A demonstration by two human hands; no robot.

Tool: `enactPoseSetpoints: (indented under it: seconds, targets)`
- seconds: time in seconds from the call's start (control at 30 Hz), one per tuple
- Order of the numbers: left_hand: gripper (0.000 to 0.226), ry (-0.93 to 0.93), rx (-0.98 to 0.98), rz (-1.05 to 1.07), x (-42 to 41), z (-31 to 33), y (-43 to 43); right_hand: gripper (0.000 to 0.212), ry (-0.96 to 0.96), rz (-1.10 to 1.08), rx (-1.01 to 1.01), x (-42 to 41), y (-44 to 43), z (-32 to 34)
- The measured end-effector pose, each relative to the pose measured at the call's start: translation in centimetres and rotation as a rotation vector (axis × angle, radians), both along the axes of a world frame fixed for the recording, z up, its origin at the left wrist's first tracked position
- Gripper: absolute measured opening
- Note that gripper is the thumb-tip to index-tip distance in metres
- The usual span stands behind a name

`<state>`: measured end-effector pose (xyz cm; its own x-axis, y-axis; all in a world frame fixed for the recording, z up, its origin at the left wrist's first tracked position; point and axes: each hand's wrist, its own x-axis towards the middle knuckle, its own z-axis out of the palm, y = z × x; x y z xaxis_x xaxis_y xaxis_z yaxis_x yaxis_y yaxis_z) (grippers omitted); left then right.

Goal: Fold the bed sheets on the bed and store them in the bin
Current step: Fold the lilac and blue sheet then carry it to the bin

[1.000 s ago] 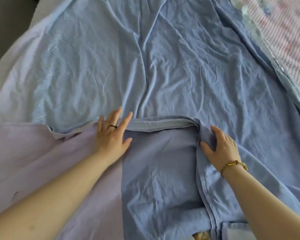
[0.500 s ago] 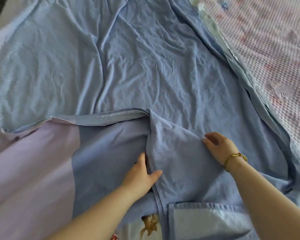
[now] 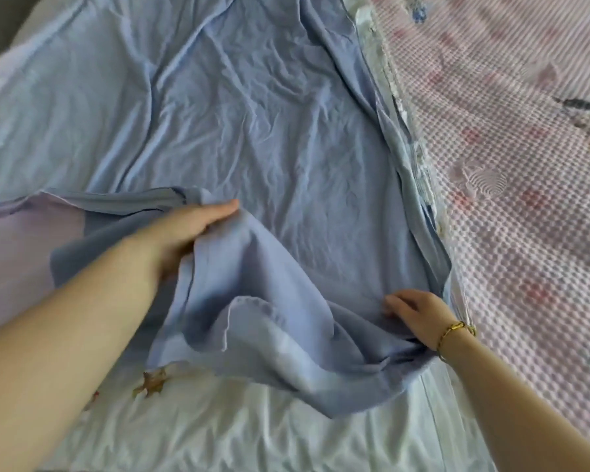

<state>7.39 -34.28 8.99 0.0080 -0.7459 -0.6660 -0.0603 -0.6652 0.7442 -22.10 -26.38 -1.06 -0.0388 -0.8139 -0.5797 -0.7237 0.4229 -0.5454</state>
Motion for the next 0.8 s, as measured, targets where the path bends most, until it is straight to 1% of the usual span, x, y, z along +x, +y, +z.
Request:
enactPoseSetpoints:
  seconds: [0.07, 0.1, 0.17, 0.2, 0.23, 0.27, 0.3, 0.33, 0.37, 0.43, 0.47, 0.53, 0.57, 0.6, 0.63, 0.7, 0.73, 0.8]
  targets:
    - [0.030, 0.077, -0.086, 0.164, -2.0, 0.3, -3.7, 0.027, -0.046, -0.023, -0.004, -0.5, -0.1, -0.2]
    - [0.036, 0.141, -0.126, 0.223, -3.5, 0.1, -5.4, 0.033, -0.106, -0.083, -0.015, -1.1, 0.0, -0.4]
    - [0.039, 0.320, -0.155, 0.291, -5.7, -0.6, -7.0, 0.049, -0.260, -0.284, -0.034, -1.8, 0.5, -0.4]
    - [0.038, 0.372, -0.150, 0.277, -6.7, -1.4, -7.3, 0.048, -0.307, -0.391, -0.054, -2.4, 0.7, -0.6]
    - [0.038, 0.350, -0.151, 0.244, -7.9, -2.4, -7.3, 0.047, -0.333, -0.485, -0.068, -2.9, 0.8, -0.6]
    - [0.040, 0.239, -0.159, 0.184, -8.8, -3.5, -6.9, 0.052, -0.350, -0.548, -0.061, -3.4, 0.9, -0.7]
    - [0.044, 0.080, -0.173, 0.065, -9.7, -4.5, -6.0, 0.054, -0.382, -0.581, -0.054, -3.8, 1.0, -0.6]
    - [0.047, -0.069, -0.179, -0.089, -10.2, -5.7, -5.0, 0.050, -0.415, -0.586, -0.054, -4.0, 1.1, -0.5]
    - [0.050, -0.186, -0.165, -0.248, -10.7, -6.9, -3.9, 0.043, -0.416, -0.550, -0.065, -4.1, 1.2, -0.4]
    - [0.055, -0.335, -0.113, -0.522, -11.3, -9.1, -2.0, 0.029, -0.340, -0.351, -0.073, -4.1, 1.6, -0.4]
    - [0.058, -0.430, -0.117, -0.645, -11.5, -9.8, -1.2, 0.025, -0.309, -0.253, -0.066, -3.9, 1.7, -0.5]
    - [0.061, -0.693, -0.208, -0.856, -12.2, -10.5, 0.2, 0.023, -0.231, -0.147, -0.026, -3.8, 2.0, -0.4]
    - [0.062, -0.780, -0.267, -0.916, -12.6, -10.5, 0.7, 0.026, -0.163, -0.103, -0.017, -4.0, 2.2, -0.3]
    - [0.061, -0.830, -0.331, -0.949, -13.1, -10.4, 1.0, 0.029, -0.068, -0.047, -0.024, -4.3, 2.4, -0.3]
    - [0.058, -0.849, -0.396, -0.965, -13.6, -10.2, 1.2, 0.032, 0.018, 0.000, -0.028, -4.6, 2.6, -0.1]
    - [0.050, -0.834, -0.545, -1.009, -15.0, -9.5, 1.2, 0.037, 0.104, 0.077, -0.043, -5.0, 2.8, 0.2]
    - [0.048, -0.810, -0.625, -1.058, -15.8, -9.2, 1.4, 0.041, 0.120, 0.122, -0.064, -5.0, 2.9, 0.0]
    - [0.049, -0.758, -0.750, -1.237, -17.8, -8.6, 1.6, 0.044, 0.164, 0.197, -0.098, -4.8, 3.1, 0.2]
